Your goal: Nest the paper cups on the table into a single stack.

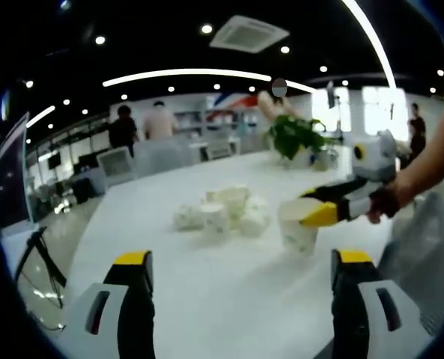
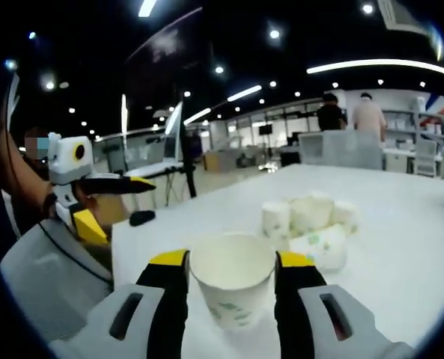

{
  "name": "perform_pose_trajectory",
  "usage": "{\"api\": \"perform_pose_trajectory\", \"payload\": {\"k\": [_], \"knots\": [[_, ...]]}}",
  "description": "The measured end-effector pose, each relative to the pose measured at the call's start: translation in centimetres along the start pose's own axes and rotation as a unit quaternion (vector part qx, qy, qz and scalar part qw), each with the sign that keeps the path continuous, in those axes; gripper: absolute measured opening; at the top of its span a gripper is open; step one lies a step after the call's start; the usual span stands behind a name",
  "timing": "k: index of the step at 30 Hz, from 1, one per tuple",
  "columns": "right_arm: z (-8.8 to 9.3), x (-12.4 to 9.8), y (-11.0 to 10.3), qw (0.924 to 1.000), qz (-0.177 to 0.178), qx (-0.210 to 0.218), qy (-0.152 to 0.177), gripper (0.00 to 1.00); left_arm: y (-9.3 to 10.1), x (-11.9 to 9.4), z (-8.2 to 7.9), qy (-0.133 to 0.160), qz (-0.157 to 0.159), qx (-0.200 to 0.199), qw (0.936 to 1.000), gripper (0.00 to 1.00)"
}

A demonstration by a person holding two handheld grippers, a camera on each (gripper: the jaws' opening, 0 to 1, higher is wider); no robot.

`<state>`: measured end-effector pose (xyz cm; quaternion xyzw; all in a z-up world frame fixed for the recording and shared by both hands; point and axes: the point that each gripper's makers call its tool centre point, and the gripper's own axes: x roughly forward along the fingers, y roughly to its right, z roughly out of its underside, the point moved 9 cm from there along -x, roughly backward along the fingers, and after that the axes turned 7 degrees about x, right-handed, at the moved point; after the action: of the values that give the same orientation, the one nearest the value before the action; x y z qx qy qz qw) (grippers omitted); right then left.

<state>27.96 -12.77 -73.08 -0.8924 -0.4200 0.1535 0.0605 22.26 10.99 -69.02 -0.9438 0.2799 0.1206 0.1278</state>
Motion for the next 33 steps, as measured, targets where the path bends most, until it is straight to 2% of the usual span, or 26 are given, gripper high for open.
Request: {"api": "perform_pose_trajectory", "payload": {"k": [16, 22, 26, 33], "knots": [[2.6, 0.2, 0.5, 0.9996, 0.006, 0.002, -0.029, 0.43, -0.1, 0.0, 0.0, 0.0, 0.001, -0.001, 1.0, 0.98], [2.6, 0.1, 0.2, 0.9994, 0.003, 0.0, -0.035, 0.44, -0.1, 0.0, -0.1, -0.001, 0.002, 0.0, 1.0, 0.98], [2.7, 0.2, 0.1, 0.9989, -0.004, -0.002, -0.046, 0.49, -0.2, 0.0, 0.1, -0.002, 0.004, 0.0, 1.0, 0.98], [1.4, -0.1, -0.1, 0.9986, -0.017, -0.006, -0.049, 0.7, -0.1, 0.1, 0.1, -0.002, 0.005, 0.0, 1.0, 0.98]]}}
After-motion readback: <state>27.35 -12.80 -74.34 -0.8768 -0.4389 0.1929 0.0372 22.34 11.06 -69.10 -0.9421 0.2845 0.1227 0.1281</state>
